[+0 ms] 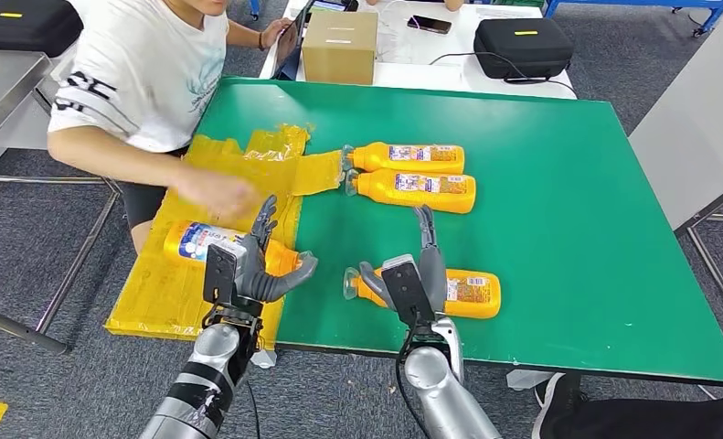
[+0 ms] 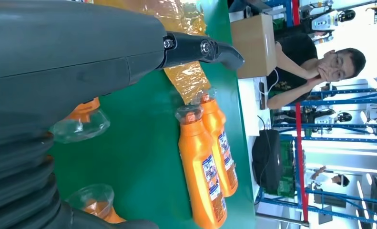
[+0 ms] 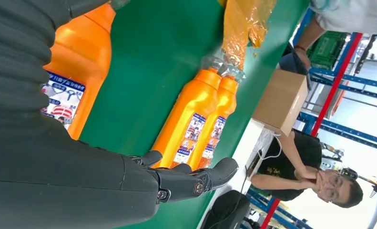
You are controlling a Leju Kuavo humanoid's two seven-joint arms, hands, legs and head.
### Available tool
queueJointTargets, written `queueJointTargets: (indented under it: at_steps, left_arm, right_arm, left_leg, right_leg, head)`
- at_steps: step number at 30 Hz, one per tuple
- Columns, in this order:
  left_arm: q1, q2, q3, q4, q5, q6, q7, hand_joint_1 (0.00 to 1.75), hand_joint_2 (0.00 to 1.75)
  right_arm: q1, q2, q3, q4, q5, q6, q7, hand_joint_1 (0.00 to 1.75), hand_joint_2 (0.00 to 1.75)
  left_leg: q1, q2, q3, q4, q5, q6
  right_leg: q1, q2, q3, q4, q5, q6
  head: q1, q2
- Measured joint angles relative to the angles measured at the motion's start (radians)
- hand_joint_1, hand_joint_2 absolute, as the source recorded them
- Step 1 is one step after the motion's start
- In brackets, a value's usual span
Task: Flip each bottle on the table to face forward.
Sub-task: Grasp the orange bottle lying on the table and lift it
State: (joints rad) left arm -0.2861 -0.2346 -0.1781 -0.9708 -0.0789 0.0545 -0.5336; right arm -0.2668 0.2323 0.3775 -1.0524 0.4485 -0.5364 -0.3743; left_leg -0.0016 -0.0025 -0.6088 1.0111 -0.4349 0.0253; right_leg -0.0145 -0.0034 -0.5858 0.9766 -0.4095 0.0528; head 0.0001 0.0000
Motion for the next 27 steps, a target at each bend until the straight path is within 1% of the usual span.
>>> queueJointTargets:
  at_steps: [2,4,9,12,15,19,27]
  left_arm:
    - [0.000,0.000,-0.005,0.001,0.004,0.000,0.000,0.00,1.75]
    - [0.000,0.000,-0.008,0.001,0.010,-0.001,0.001,0.00,1.75]
    - [0.001,0.001,-0.007,0.001,0.024,-0.004,0.004,0.00,1.75]
    - [0.002,0.002,0.001,0.001,0.028,-0.013,0.005,0.00,1.75]
    - [0.002,0.003,0.010,0.001,0.031,-0.023,0.006,0.00,1.75]
    - [0.002,0.003,0.020,0.001,0.034,-0.036,0.006,0.00,1.75]
    - [0.002,0.003,0.039,0.001,0.036,-0.063,0.008,0.00,1.75]
  right_arm:
    - [0.000,-0.003,0.000,0.002,0.015,-0.011,0.014,0.00,1.75]
    - [0.000,-0.007,0.000,0.006,0.054,-0.024,0.048,0.00,1.75]
    - [0.010,-0.035,-0.001,0.025,0.220,-0.030,0.156,0.00,1.75]
    - [0.033,-0.056,-0.005,0.033,0.312,-0.031,0.202,0.00,1.75]
    - [0.057,-0.075,-0.013,0.034,0.375,-0.029,0.234,0.00,1.75]
    - [0.079,-0.101,-0.032,0.034,0.435,0.005,0.274,0.00,1.75]
    - [0.086,-0.140,-0.057,0.041,0.523,0.062,0.324,0.00,1.75]
  left_leg:
    - [0.000,0.000,0.000,0.000,0.000,0.000]
    - [0.000,0.000,0.000,0.000,0.000,0.000]
    - [0.000,0.000,0.000,0.000,0.000,0.000]
    - [0.000,0.000,-0.001,0.000,0.000,0.000]
    - [0.000,0.000,-0.001,0.000,0.000,0.000]
    - [0.000,0.000,-0.001,0.000,0.000,0.000]
    - [0.000,0.000,-0.001,0.000,0.000,0.000]
  right_leg:
    - [0.000,0.000,0.000,0.000,0.000,0.000]
    - [0.000,0.000,0.000,0.000,0.000,0.000]
    - [0.000,0.000,0.000,0.000,0.000,0.000]
    - [0.000,0.000,0.000,0.000,0.000,0.000]
    - [0.000,0.000,0.000,0.000,0.000,0.000]
    - [0.000,0.000,0.000,0.000,0.000,0.000]
    - [0.000,0.000,0.000,0.000,0.000,0.000]
  head:
    - [0.000,0.000]
    - [0.000,0.000]
    - [0.000,0.000]
    - [0.000,0.000]
    - [0.000,0.000]
    - [0.000,0.000]
    - [0.000,0.000]
